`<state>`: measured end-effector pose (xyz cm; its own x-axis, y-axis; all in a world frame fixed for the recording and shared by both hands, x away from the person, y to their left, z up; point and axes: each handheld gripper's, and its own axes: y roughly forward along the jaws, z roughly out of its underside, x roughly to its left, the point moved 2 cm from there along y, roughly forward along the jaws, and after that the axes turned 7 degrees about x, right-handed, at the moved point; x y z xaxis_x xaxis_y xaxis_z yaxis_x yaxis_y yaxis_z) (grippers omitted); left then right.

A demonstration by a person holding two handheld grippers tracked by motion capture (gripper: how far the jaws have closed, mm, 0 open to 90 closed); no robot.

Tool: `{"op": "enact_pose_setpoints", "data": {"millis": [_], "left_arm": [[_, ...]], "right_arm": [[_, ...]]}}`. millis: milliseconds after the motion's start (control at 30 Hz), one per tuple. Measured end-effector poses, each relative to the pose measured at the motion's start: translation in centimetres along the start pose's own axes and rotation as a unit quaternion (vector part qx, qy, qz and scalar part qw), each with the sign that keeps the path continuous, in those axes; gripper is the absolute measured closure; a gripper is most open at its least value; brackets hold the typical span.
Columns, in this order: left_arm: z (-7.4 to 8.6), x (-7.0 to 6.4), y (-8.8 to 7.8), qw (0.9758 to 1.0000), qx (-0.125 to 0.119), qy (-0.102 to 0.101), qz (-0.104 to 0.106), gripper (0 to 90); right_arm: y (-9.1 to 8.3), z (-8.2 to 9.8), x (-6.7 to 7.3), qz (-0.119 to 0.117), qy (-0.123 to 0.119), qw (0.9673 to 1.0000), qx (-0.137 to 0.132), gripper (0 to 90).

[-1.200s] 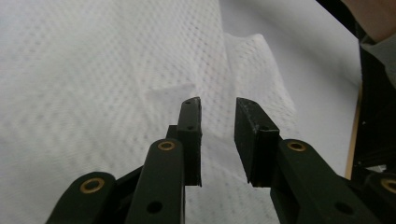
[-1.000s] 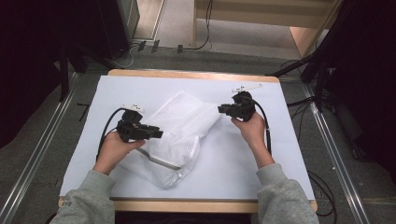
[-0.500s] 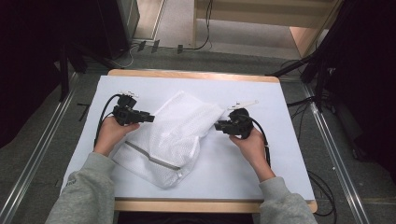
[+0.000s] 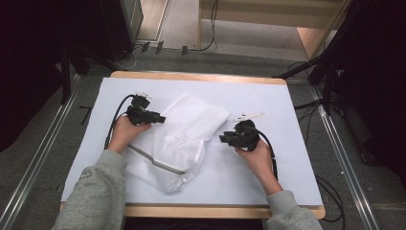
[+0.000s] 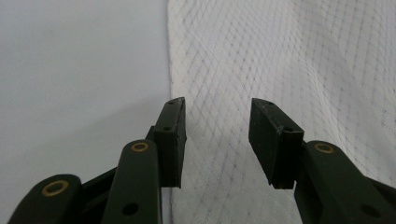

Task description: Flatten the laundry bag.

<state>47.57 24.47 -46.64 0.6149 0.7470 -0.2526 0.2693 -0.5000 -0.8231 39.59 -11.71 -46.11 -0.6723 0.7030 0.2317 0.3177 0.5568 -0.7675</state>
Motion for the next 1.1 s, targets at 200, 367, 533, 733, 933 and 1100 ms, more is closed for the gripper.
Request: {"op": "enact_pose_setpoints", "data": {"millis": [200,367,533,733,933,1100], "left_arm": [[-0.3,-0.8,0.9,0.9998,0.012,0.011,0.007,78.1],[-0.4,-1.0,0.9,0.9997,0.02,0.011,-0.003,90.0],[-0.1,0.0,-0.2,0.9998,0.0,-0.019,0.005,90.0],[0.2,0.9,-0.9,0.9992,-0.02,-0.035,0.0,90.0],[-0.4,1.2,-0.1,0.9992,-0.024,-0.026,-0.017,76.1],[-0.6,1.1,0.7,0.9993,-0.024,-0.029,-0.003,71.5]], "right_arm": [[-0.1,0.5,-0.3,0.003,0.009,1.0,0.001,69.8],[-0.1,0.6,-0.5,0.003,0.009,1.0,-0.001,69.7],[0.1,0.5,-0.4,0.003,0.009,1.0,0.001,69.7],[0.4,0.3,-0.3,0.001,0.002,1.0,0.001,69.7],[0.6,0.1,-0.1,0.001,-0.001,1.0,0.004,69.6],[0.5,0.2,-0.2,0.001,0.0,1.0,0.002,69.2]]}}
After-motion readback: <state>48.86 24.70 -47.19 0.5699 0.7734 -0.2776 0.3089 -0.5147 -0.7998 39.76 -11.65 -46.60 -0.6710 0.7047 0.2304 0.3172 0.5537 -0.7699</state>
